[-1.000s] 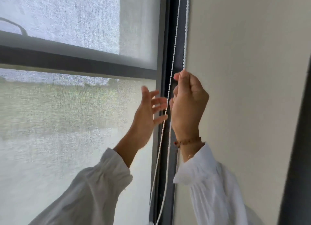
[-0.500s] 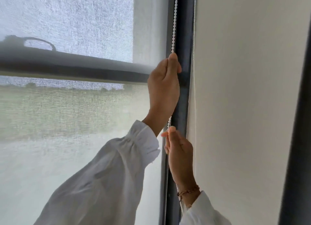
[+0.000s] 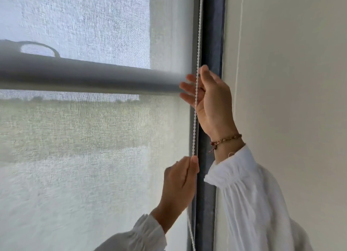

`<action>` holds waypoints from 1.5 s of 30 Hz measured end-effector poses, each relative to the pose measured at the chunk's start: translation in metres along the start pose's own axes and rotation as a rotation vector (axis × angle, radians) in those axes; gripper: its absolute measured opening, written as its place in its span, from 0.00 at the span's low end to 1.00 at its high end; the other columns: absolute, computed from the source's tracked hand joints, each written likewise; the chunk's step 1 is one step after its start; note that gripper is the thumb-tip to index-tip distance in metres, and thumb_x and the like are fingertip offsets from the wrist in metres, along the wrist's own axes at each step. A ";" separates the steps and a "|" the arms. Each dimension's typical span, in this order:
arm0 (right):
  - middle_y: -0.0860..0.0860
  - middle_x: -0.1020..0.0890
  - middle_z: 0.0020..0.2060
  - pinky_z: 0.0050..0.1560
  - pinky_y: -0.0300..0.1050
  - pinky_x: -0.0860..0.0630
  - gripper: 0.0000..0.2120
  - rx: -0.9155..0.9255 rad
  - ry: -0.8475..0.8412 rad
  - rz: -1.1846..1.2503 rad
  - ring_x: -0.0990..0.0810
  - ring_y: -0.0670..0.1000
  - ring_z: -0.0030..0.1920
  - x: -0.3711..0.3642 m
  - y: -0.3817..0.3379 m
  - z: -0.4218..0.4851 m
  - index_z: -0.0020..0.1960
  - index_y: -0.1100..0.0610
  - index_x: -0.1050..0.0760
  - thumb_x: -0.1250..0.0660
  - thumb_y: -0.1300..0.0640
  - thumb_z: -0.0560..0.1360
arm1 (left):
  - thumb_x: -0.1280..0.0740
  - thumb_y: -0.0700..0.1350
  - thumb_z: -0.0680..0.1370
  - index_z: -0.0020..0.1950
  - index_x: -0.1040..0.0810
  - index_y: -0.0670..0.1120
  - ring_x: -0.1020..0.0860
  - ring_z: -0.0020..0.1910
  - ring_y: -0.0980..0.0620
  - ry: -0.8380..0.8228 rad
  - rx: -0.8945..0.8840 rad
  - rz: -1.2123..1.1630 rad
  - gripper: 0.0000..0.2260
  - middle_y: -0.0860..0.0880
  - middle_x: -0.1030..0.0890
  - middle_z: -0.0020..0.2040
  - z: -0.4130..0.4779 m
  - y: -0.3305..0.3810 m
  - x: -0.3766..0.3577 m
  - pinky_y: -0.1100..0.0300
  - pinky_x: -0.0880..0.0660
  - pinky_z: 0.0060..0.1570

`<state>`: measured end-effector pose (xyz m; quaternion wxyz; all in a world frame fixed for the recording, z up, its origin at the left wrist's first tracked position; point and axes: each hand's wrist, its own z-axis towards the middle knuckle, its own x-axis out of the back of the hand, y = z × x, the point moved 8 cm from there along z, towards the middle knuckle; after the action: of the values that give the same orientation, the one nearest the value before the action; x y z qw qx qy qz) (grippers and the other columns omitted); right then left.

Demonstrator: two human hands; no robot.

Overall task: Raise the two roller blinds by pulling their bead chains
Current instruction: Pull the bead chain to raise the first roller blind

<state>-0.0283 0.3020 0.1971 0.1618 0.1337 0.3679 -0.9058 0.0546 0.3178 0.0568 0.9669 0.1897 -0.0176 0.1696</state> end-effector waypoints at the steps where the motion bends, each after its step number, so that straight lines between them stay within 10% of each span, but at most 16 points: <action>1: 0.50 0.21 0.38 0.32 0.41 0.25 0.09 0.009 0.027 -0.037 0.23 0.46 0.32 -0.002 0.000 0.006 0.53 0.56 0.27 0.42 0.53 0.79 | 0.49 0.61 0.78 0.33 0.34 0.48 0.33 0.24 0.54 -0.019 -0.001 0.001 0.21 0.54 0.35 0.25 -0.004 -0.007 -0.001 0.70 0.40 0.24; 5: 0.40 0.29 0.23 0.35 0.44 0.33 0.14 0.312 0.303 -0.332 0.32 0.42 0.27 0.005 -0.010 0.014 0.36 0.53 0.23 0.41 0.53 0.78 | 0.46 0.57 0.77 0.29 0.35 0.53 0.37 0.22 0.58 -0.132 0.085 -0.107 0.17 0.57 0.33 0.23 -0.002 -0.033 -0.004 0.71 0.42 0.25; 16: 0.50 0.22 0.29 0.29 0.34 0.31 0.15 0.692 0.338 -0.624 0.26 0.48 0.31 0.007 0.064 -0.051 0.41 0.63 0.23 0.42 0.55 0.79 | 0.52 0.63 0.75 0.51 0.24 0.48 0.22 0.55 0.51 -0.252 0.393 -0.683 0.24 0.49 0.20 0.51 0.106 -0.054 0.005 0.53 0.31 0.64; 20: 0.52 0.19 0.31 0.34 0.26 0.28 0.13 0.740 0.269 -0.732 0.24 0.44 0.33 0.015 0.118 -0.087 0.43 0.56 0.26 0.45 0.52 0.79 | 0.52 0.57 0.80 0.58 0.27 0.44 0.19 0.51 0.50 -0.320 0.351 -0.741 0.23 0.48 0.19 0.50 0.151 -0.025 0.001 0.55 0.25 0.60; 22: 0.50 0.18 0.32 0.36 0.27 0.28 0.08 0.734 0.256 -0.777 0.22 0.44 0.37 0.022 0.132 -0.094 0.44 0.54 0.27 0.43 0.56 0.78 | 0.48 0.56 0.80 0.58 0.27 0.43 0.19 0.37 0.54 -0.321 0.417 -0.820 0.20 0.50 0.20 0.42 0.165 -0.020 -0.002 0.63 0.21 0.39; 25: 0.48 0.19 0.33 0.37 0.27 0.27 0.07 0.724 0.198 -0.791 0.22 0.44 0.38 0.031 0.144 -0.089 0.44 0.53 0.27 0.43 0.56 0.77 | 0.43 0.54 0.79 0.41 0.26 0.45 0.38 0.18 0.59 -0.190 0.496 -0.793 0.15 0.55 0.33 0.21 0.175 -0.029 -0.007 0.69 0.41 0.16; 33: 0.44 0.24 0.27 0.35 0.39 0.26 0.29 0.063 0.055 -0.320 0.25 0.45 0.30 0.072 0.190 -0.021 0.42 0.54 0.21 0.46 0.30 0.70 | 0.43 0.49 0.80 0.30 0.32 0.46 0.41 0.14 0.59 0.109 0.375 -0.775 0.18 0.56 0.37 0.16 0.167 -0.039 -0.014 0.71 0.45 0.18; 39: 0.49 0.20 0.43 0.42 0.29 0.25 0.24 -0.078 0.019 -0.102 0.19 0.41 0.41 0.082 0.150 0.028 0.50 0.52 0.25 0.57 0.43 0.78 | 0.42 0.52 0.78 0.25 0.30 0.53 0.37 0.20 0.56 0.161 0.285 -0.438 0.20 0.56 0.34 0.18 0.119 -0.067 -0.034 0.60 0.40 0.26; 45: 0.54 0.21 0.42 0.48 0.47 0.22 0.21 -0.054 -0.110 0.041 0.19 0.52 0.43 0.068 0.104 0.055 0.52 0.58 0.27 0.53 0.47 0.80 | 0.42 0.48 0.80 0.24 0.31 0.55 0.39 0.18 0.59 0.074 0.449 -0.349 0.22 0.58 0.36 0.19 0.039 -0.104 -0.061 0.61 0.42 0.28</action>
<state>-0.0561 0.1788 0.1459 0.2041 0.0868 0.3800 -0.8980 0.0334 0.1934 0.0496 0.9153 0.3928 0.0888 0.0073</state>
